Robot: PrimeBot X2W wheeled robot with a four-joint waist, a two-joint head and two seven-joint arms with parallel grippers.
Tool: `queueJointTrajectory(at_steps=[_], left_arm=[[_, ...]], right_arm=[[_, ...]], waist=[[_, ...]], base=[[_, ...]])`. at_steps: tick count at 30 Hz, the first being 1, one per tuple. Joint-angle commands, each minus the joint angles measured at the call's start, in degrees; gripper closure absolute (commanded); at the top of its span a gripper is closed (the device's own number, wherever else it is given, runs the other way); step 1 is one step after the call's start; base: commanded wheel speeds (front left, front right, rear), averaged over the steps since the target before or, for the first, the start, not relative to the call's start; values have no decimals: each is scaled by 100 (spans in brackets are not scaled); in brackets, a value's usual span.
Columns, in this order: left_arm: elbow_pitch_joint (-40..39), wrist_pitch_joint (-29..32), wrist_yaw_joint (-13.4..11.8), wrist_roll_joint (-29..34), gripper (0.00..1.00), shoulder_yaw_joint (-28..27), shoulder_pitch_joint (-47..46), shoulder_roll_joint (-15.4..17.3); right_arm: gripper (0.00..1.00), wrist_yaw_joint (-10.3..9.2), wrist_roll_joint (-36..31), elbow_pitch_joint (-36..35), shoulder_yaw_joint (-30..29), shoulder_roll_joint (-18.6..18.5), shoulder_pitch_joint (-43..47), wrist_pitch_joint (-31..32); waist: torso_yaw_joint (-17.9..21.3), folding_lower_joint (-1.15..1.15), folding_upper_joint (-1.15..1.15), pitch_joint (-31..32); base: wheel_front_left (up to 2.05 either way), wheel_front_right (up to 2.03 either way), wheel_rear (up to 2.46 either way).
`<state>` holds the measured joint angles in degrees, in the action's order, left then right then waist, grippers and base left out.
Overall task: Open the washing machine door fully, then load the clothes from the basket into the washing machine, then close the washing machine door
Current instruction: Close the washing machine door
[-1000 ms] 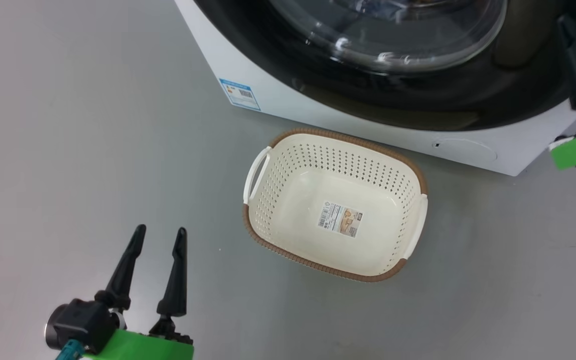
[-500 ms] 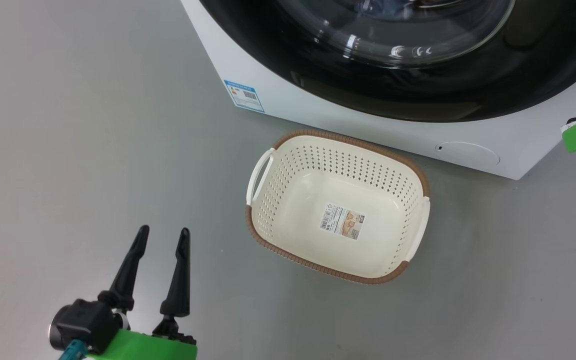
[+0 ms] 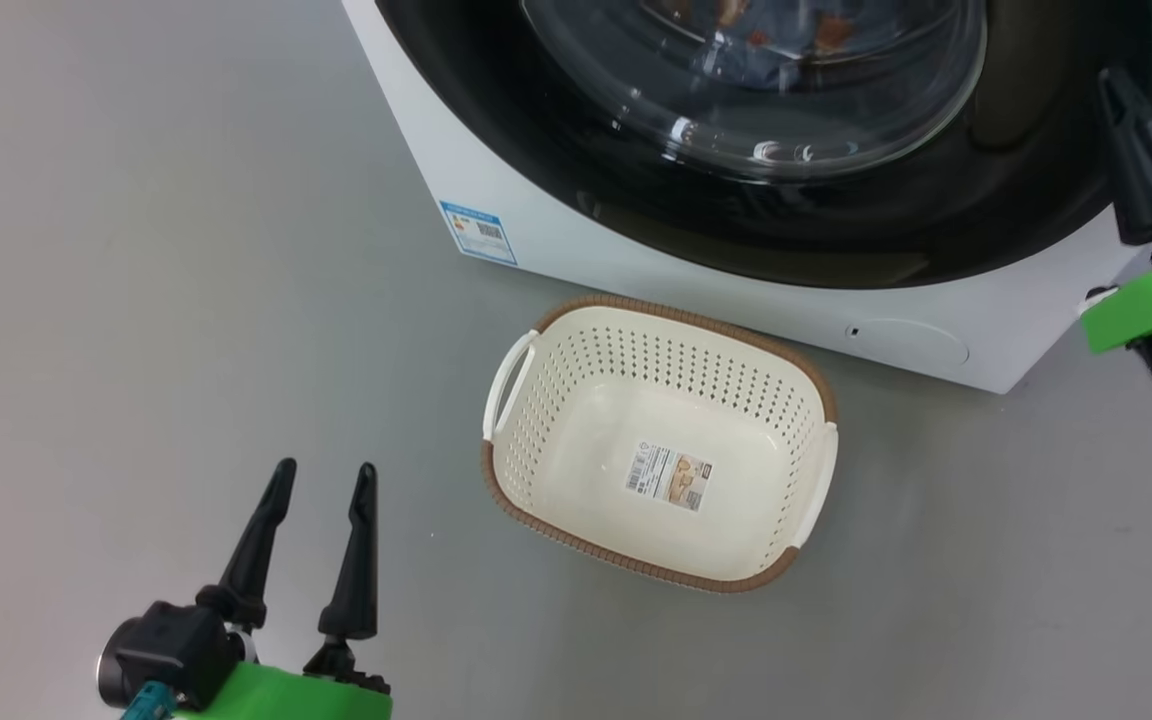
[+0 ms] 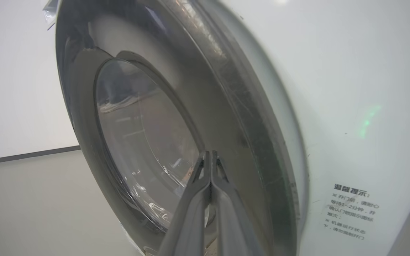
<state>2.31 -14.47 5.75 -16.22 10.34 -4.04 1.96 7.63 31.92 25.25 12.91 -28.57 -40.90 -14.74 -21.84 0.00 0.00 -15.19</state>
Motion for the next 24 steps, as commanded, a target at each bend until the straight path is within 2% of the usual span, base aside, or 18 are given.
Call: queueJointTrajectory(at_steps=[1,7,10,11,13,15,24], left_arm=[[-88,-52,23,69,0,-225,-42,92],[-26,-52,66,142,0,-281,39,92],[13,-52,94,184,0,-309,80,92],[27,-52,103,196,0,-322,91,92],[51,-52,118,221,0,-331,117,92],[77,-52,131,241,0,-330,148,92],[179,-52,162,236,0,-344,312,196]], right_arm=[[100,-14,6,-178,112,-2,176,-26],[100,-14,-19,-334,148,93,489,-26],[87,-14,-64,-463,155,174,675,-26],[73,-14,-79,-508,159,207,744,-26],[55,-14,-116,-601,166,280,892,-26],[0,-14,-151,-699,167,363,1047,-26],[0,-14,-287,-1106,139,650,1785,-26]], waist=[[25,0,0,109],[99,0,0,360],[159,0,0,504],[183,0,0,556],[236,0,0,664],[294,0,0,771],[607,0,0,1282]], base=[[0,0,0],[0,0,0],[0,0,0],[0,0,0],[0,0,0],[0,0,0],[0,0,0]])
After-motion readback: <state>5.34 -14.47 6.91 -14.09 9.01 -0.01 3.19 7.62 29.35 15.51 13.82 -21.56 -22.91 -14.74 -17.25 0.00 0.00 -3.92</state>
